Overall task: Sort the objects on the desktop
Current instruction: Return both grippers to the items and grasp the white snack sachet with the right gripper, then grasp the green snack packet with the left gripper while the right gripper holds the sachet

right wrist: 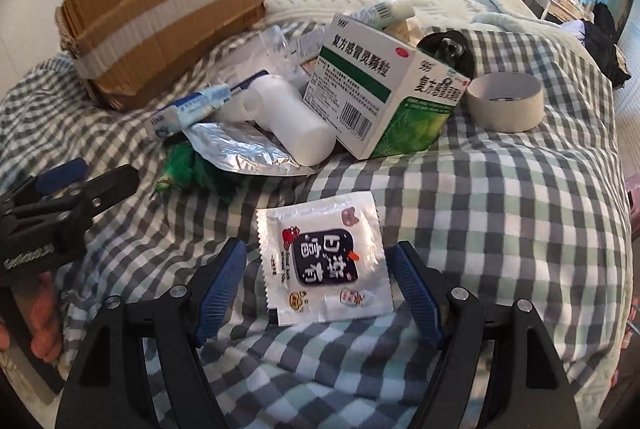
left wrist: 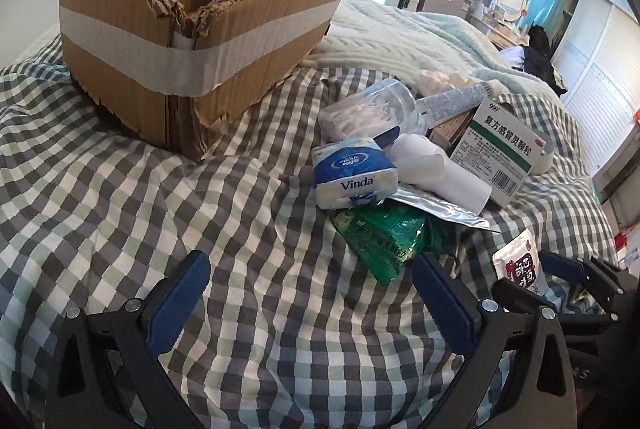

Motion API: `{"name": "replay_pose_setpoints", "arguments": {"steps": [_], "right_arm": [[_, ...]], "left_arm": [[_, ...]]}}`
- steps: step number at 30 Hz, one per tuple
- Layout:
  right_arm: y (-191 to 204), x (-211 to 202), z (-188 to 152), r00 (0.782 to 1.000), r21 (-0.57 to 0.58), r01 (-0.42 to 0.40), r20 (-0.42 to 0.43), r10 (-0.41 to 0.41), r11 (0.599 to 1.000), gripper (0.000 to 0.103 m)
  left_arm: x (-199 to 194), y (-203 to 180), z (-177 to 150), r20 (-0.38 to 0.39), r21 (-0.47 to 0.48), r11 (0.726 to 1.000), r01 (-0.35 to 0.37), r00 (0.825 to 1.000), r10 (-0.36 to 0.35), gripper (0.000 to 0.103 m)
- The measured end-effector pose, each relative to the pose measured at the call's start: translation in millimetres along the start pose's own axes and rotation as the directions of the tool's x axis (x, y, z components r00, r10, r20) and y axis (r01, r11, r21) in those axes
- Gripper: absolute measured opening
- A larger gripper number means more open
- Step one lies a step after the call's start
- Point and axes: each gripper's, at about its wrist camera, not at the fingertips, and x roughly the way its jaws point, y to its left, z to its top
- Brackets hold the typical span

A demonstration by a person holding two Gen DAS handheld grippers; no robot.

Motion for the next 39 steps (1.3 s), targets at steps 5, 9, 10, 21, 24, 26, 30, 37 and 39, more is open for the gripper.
{"name": "replay_pose_setpoints", "arguments": {"steps": [5,9,10,21,24,26,30,37,39], "right_arm": [[7,9,2,0.999,-0.039,0.044,-0.010,-0.044,0.998,0.074],[5,7,1,0.998,-0.022,0.069,-0.002,-0.069,0.997,0.061],[4,7,1,0.998,-0.018,0.071,0.001,-0.071,0.997,0.058],[-7,-7,-2,0.995,0.045,0.062,0.077,-0.066,0.997,0.032],[-12,-14,-4,0.992,0.067,0.059,0.105,-0.066,0.996,0.032],[-14,-18,-5,0.990,0.073,0.058,0.124,-0.067,0.996,0.031],[-14,-19,-4,0.990,0.070,0.056,0.125,-0.064,0.996,0.031],[-14,-28,-8,0.988,0.076,0.034,0.151,-0.045,0.997,0.031],[-15,-33,-9,0.986,0.082,0.022,0.166,-0.036,0.996,0.030]], "left_arm": [[2,-2,-2,-0.007,0.008,1.000,0.005,1.000,-0.005,0.103],[5,-5,-2,-0.024,0.011,1.000,0.016,1.000,-0.015,0.103],[5,-6,-2,-0.025,0.014,1.000,0.022,0.999,-0.021,0.103],[26,-31,10,-0.071,0.030,0.995,0.098,0.993,-0.096,0.103],[43,-36,13,-0.113,0.028,0.995,0.091,0.990,-0.087,0.103],[52,-38,14,-0.142,0.029,0.995,0.098,0.986,-0.093,0.103],[53,-37,13,-0.170,0.041,0.992,0.121,0.979,-0.112,0.083],[37,-40,8,-0.153,0.096,0.986,0.134,0.981,-0.118,0.047],[34,-36,7,-0.156,0.080,0.984,0.157,0.977,-0.143,0.036]]}}
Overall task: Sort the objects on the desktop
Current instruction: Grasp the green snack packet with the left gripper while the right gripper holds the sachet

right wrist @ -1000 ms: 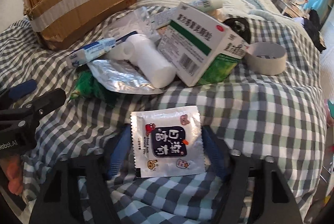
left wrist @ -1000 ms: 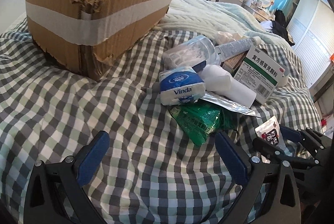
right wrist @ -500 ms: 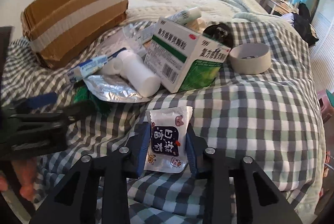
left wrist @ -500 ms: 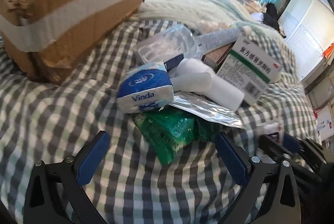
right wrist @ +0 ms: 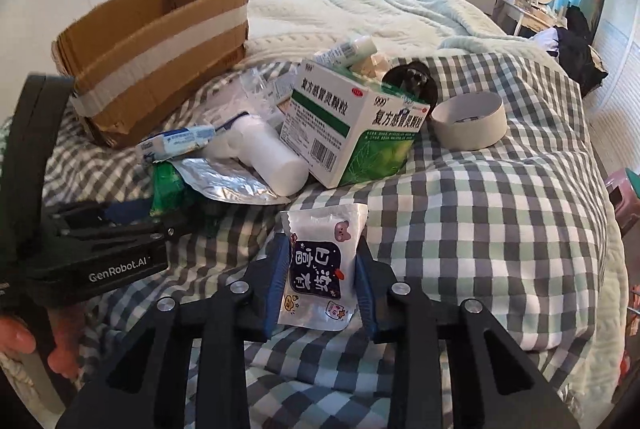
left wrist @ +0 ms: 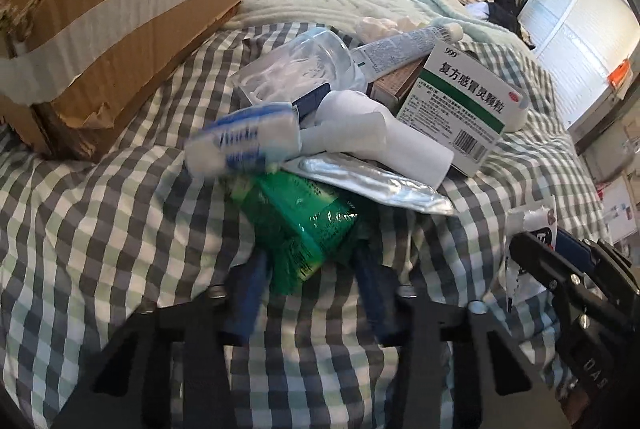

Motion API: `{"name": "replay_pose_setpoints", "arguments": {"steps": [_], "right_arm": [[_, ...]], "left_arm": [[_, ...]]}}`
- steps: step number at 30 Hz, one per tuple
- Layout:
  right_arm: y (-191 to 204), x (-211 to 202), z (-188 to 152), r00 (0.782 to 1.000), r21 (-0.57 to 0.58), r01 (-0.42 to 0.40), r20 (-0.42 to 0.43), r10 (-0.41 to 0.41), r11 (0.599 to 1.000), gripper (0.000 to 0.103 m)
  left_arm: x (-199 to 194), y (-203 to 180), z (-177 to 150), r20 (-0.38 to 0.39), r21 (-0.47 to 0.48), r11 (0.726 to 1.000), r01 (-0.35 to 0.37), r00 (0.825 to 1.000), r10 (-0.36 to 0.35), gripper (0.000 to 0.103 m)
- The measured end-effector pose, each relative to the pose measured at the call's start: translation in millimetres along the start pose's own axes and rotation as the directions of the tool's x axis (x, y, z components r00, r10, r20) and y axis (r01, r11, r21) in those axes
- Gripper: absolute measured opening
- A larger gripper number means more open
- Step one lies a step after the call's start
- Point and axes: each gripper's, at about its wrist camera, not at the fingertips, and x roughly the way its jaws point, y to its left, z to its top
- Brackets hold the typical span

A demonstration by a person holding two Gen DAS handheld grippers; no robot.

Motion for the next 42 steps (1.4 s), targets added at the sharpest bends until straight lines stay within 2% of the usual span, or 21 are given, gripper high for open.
{"name": "replay_pose_setpoints", "arguments": {"steps": [2,7,12,20,22,23,28,30,31,32,33,34,38,41,42], "right_arm": [[0,-3,1,1.000,0.003,-0.004,0.009,0.004,1.000,0.030],[-1,-8,1,1.000,0.012,-0.016,0.024,0.016,1.000,0.030],[-1,-17,2,0.999,0.017,-0.026,0.048,0.025,1.000,0.030],[5,-38,9,0.994,0.004,-0.055,0.092,0.054,0.998,0.030],[8,-42,11,0.993,0.001,-0.062,0.103,0.061,0.998,0.030],[9,-44,12,0.992,-0.002,-0.065,0.104,0.065,0.998,0.030],[15,-42,12,0.992,-0.012,-0.079,0.099,0.080,0.997,0.030],[15,-40,11,0.992,-0.008,-0.084,0.093,0.084,0.996,0.030],[15,-40,10,0.992,-0.005,-0.086,0.091,0.086,0.996,0.030],[14,-39,10,0.992,0.000,-0.089,0.089,0.088,0.996,0.030],[12,-39,10,0.992,0.004,-0.091,0.089,0.091,0.996,0.030],[11,-38,10,0.992,0.009,-0.094,0.087,0.093,0.995,0.030],[8,-34,8,0.992,0.023,-0.101,0.076,0.099,0.995,0.030],[7,-30,7,0.993,0.030,-0.103,0.062,0.101,0.994,0.030],[7,-29,7,0.993,0.031,-0.103,0.061,0.101,0.994,0.030]], "left_arm": [[-3,4,0,0.000,-0.016,1.000,0.025,1.000,-0.025,0.035],[-9,4,0,0.016,-0.018,1.000,0.020,1.000,-0.019,0.032],[-29,3,-5,0.069,0.003,1.000,0.014,0.998,-0.014,0.030],[-60,4,0,0.160,0.006,0.999,0.053,0.986,-0.054,0.025],[-63,5,2,0.172,0.007,0.998,0.060,0.983,-0.060,0.015],[-61,6,3,0.163,0.007,0.998,0.059,0.985,-0.059,0.011],[-45,7,0,0.109,0.001,0.999,0.041,0.993,-0.041,0.012],[-39,8,-1,0.086,-0.006,0.999,0.054,0.995,-0.054,0.013],[-38,8,-2,0.081,-0.007,0.998,0.065,0.995,-0.064,0.016],[-37,8,-4,0.074,-0.008,0.997,0.072,0.995,-0.071,0.031],[-36,7,-4,0.069,-0.007,0.998,0.070,0.995,-0.069,0.056],[-34,6,-5,0.066,-0.002,0.998,0.067,0.996,-0.066,0.075],[-23,-1,-7,0.078,0.030,0.999,0.014,0.997,-0.017,0.079],[6,1,-6,-0.019,0.030,1.000,0.000,1.000,0.000,0.081],[11,1,-6,-0.040,0.028,1.000,-0.006,0.999,0.007,0.075]]}}
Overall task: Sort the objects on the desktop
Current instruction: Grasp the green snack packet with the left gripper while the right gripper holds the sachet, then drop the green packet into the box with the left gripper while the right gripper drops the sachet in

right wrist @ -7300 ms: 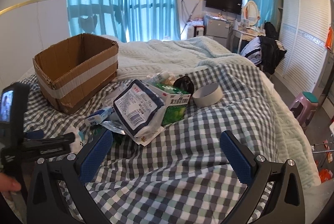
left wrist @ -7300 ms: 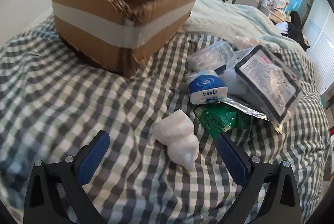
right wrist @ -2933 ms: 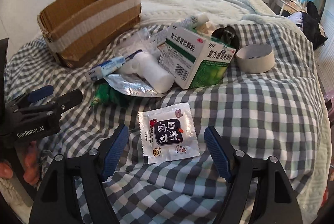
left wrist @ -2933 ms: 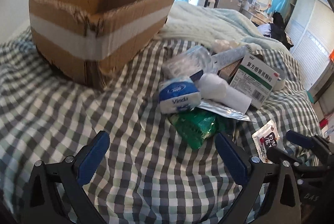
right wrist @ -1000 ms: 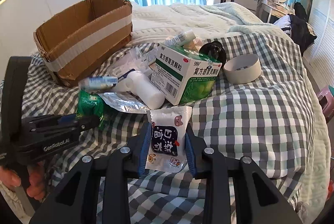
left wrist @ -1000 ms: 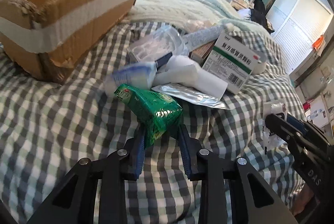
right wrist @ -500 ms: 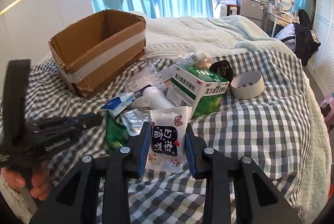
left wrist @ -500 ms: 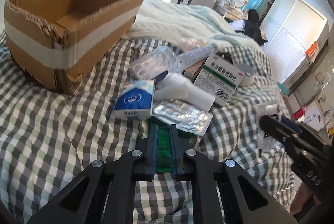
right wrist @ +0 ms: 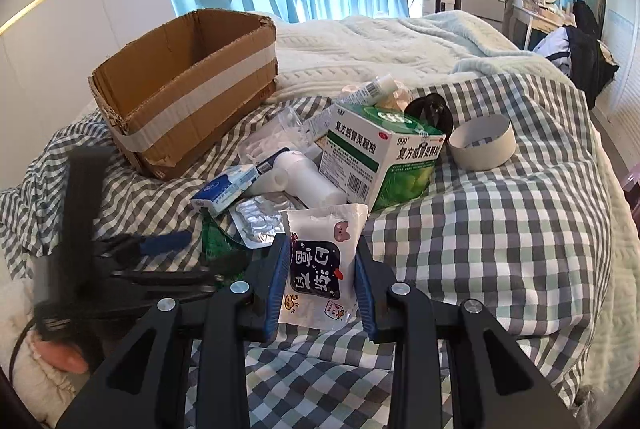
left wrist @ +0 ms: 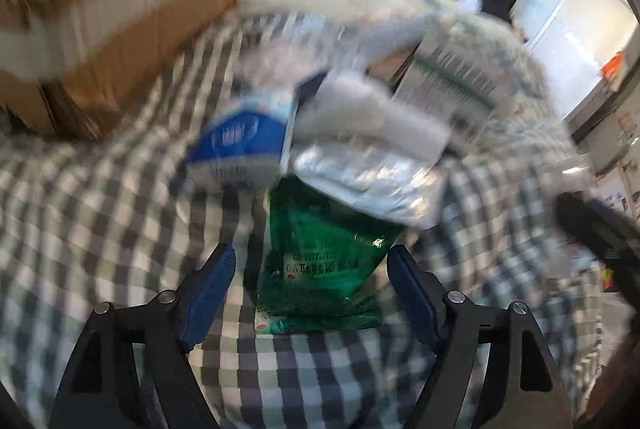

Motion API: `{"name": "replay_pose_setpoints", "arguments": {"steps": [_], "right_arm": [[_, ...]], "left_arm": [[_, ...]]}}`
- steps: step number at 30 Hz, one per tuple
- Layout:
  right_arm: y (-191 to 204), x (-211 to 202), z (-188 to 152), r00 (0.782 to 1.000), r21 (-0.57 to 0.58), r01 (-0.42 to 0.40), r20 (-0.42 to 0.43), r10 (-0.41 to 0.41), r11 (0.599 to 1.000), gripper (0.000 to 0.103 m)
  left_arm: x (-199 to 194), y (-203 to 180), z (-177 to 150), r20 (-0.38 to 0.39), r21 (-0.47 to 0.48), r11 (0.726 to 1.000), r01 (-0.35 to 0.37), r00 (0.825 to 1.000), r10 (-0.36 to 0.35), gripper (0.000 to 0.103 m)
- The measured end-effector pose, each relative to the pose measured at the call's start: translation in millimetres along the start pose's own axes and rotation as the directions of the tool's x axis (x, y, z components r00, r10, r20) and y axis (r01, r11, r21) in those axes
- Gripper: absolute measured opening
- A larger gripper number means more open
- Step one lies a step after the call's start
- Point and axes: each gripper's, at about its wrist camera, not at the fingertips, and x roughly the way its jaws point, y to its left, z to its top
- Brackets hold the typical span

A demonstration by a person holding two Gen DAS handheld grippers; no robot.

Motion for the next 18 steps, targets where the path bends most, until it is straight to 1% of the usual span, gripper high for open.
{"name": "replay_pose_setpoints", "arguments": {"steps": [1,2,3,6,9,13,16,18], "right_arm": [[0,0,0,1.000,0.002,-0.001,-0.001,0.001,1.000,0.030],[-1,1,0,1.000,0.003,-0.001,-0.002,0.001,1.000,0.030],[-1,0,0,1.000,0.004,0.000,-0.002,0.000,1.000,0.030],[1,-1,0,1.000,-0.002,0.003,0.001,-0.003,1.000,0.030],[5,-8,2,1.000,-0.015,0.000,0.015,0.000,1.000,0.030],[10,-16,7,0.999,-0.023,-0.017,0.029,0.017,1.000,0.030],[18,-21,14,0.998,-0.039,-0.037,0.039,0.038,0.999,0.030],[24,-26,21,0.997,-0.052,-0.053,0.047,0.056,0.997,0.030]], "left_arm": [[4,1,-2,-0.010,0.007,1.000,-0.018,1.000,0.018,0.067],[2,0,-3,-0.007,0.020,1.000,-0.024,1.000,0.024,0.049],[0,0,-3,-0.007,0.026,1.000,-0.007,1.000,0.007,0.040],[-13,1,-5,0.022,0.026,1.000,0.012,1.000,-0.012,0.036],[-30,5,-7,0.063,0.011,0.999,0.033,0.997,-0.033,0.035],[-62,4,-6,0.148,0.009,0.999,0.044,0.988,-0.045,0.035],[-90,5,0,0.213,0.003,0.999,0.053,0.976,-0.052,0.035],[-97,8,15,0.239,-0.013,0.998,0.058,0.970,-0.054,0.035]]}}
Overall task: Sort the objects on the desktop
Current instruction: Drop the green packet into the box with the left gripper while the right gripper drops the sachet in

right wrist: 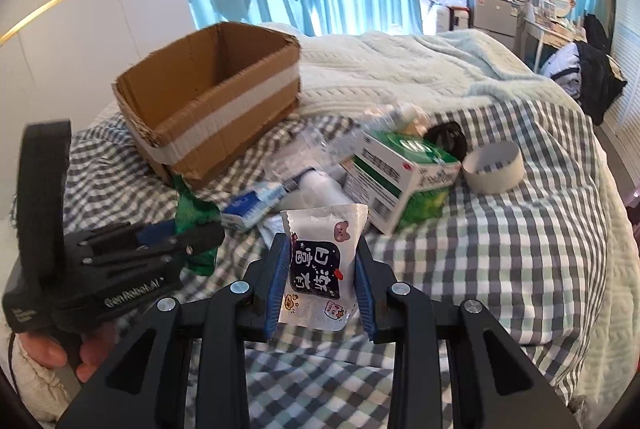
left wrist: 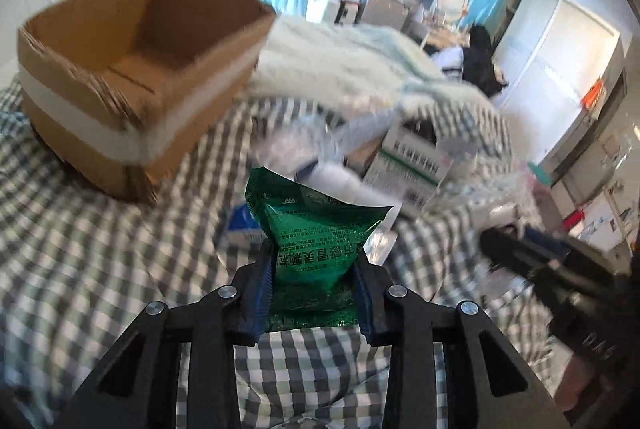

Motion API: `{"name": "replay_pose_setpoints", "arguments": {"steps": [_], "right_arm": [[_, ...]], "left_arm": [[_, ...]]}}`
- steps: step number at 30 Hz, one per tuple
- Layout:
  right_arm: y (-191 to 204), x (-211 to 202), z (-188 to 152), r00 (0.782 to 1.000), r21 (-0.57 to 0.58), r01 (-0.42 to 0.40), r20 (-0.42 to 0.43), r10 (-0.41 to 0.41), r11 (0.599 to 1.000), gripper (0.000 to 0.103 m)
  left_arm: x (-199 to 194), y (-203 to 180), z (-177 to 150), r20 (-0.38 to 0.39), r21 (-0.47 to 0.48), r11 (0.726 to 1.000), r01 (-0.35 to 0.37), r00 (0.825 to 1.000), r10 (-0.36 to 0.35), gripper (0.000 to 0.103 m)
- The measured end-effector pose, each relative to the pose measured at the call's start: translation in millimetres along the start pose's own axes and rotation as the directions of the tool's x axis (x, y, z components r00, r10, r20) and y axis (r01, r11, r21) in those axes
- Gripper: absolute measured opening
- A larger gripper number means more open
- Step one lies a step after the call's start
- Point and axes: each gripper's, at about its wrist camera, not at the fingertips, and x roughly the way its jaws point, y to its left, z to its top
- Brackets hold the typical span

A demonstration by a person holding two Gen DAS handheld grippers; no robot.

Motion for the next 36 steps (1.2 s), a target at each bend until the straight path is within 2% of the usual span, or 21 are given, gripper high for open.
{"name": "replay_pose_setpoints", "arguments": {"steps": [8,13,18,21,24,27,28,29,30,31,32,34,35,36], "right_arm": [[31,-4,56,0.997,-0.072,-0.073,0.035,0.075,0.995,0.030],[60,11,104,0.992,-0.133,-0.112,0.049,0.119,0.985,0.030],[91,43,157,0.977,-0.159,-0.193,0.060,0.205,0.968,0.030],[107,70,181,0.976,-0.167,-0.202,0.051,0.213,0.965,0.030],[120,104,199,0.976,-0.174,-0.208,0.024,0.216,0.963,0.030],[125,133,208,0.976,-0.165,-0.214,0.009,0.219,0.963,0.031],[124,140,210,0.976,-0.149,-0.215,0.013,0.219,0.965,0.034],[121,146,212,0.975,-0.120,-0.218,0.019,0.222,0.968,0.047],[118,148,212,0.975,-0.101,-0.215,0.029,0.219,0.971,0.053],[115,148,212,0.976,-0.083,-0.205,0.051,0.209,0.975,0.059],[112,146,211,0.977,-0.070,-0.196,0.070,0.201,0.978,0.059],[112,140,211,0.976,-0.070,-0.196,0.086,0.201,0.978,0.060],[109,132,209,0.974,-0.079,-0.192,0.104,0.200,0.978,0.063],[109,127,210,0.974,-0.082,-0.188,0.116,0.197,0.979,0.067]], "left_arm": [[-34,27,65,0.087,-0.057,0.998,-0.011,0.996,0.016,0.035],[-50,55,108,0.156,-0.073,0.994,-0.078,0.984,0.088,0.035],[-44,95,150,0.206,-0.116,0.984,-0.135,0.966,0.157,0.035],[-32,120,168,0.199,-0.136,0.975,-0.174,0.960,0.199,0.036],[-13,141,177,0.161,-0.152,0.964,-0.217,0.957,0.240,0.036],[-2,159,174,0.134,-0.170,0.963,-0.209,0.963,0.233,0.036],[1,166,173,0.127,-0.184,0.961,-0.206,0.965,0.231,0.036],[4,171,172,0.116,-0.202,0.957,-0.206,0.966,0.232,0.036],[6,176,172,0.112,-0.213,0.956,-0.203,0.967,0.231,0.036],[7,178,171,0.111,-0.221,0.954,-0.202,0.967,0.230,0.036],[6,178,169,0.111,-0.226,0.953,-0.202,0.966,0.232,0.037],[2,173,167,0.119,-0.216,0.955,-0.204,0.965,0.233,0.046],[-2,168,166,0.129,-0.207,0.957,-0.202,0.964,0.232,0.062],[-6,163,165,0.146,-0.200,0.959,-0.202,0.961,0.233,0.083]]}}
